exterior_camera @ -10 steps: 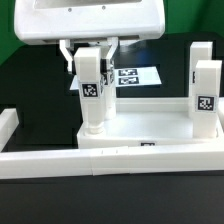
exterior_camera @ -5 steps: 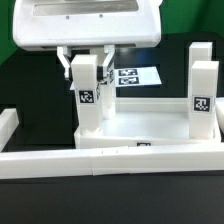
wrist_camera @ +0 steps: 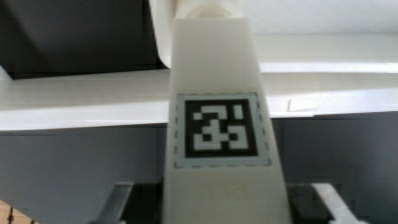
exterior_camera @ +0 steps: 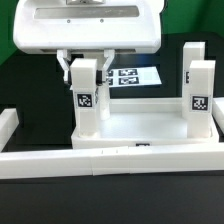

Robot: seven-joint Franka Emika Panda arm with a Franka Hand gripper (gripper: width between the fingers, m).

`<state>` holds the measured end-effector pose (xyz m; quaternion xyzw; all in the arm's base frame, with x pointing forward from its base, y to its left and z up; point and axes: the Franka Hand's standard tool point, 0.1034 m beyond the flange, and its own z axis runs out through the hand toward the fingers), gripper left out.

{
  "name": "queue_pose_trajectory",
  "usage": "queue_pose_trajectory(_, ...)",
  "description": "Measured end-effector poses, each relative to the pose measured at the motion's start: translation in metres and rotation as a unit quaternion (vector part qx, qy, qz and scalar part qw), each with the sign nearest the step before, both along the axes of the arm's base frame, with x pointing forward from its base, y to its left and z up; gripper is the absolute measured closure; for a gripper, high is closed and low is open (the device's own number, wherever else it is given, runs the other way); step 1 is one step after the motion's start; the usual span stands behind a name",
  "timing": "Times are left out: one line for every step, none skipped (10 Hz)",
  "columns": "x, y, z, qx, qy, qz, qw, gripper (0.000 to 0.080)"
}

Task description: Assemble desk

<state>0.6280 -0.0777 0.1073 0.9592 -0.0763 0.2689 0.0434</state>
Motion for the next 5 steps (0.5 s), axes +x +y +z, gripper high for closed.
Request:
queue_pose_trajectory(0.0000, -0.0001, 0.0000, 0.000, 0.000, 0.000, 1.000, 0.0317)
queue_pose_trajectory(0.0000, -0.0001, 0.0000, 0.000, 0.000, 0.000, 1.000, 0.0204)
queue_pose_trajectory(0.0000, -0.0001, 0.0000, 0.000, 0.000, 0.000, 1.000, 0.0166)
queue_pose_trajectory(0.0000, -0.0001, -0.0001, 0.000, 0.000, 0.000, 1.000, 0.0166)
queue_pose_trajectory(0.0000, -0.0001, -0.0001, 0.000, 0.000, 0.000, 1.000, 0.0154)
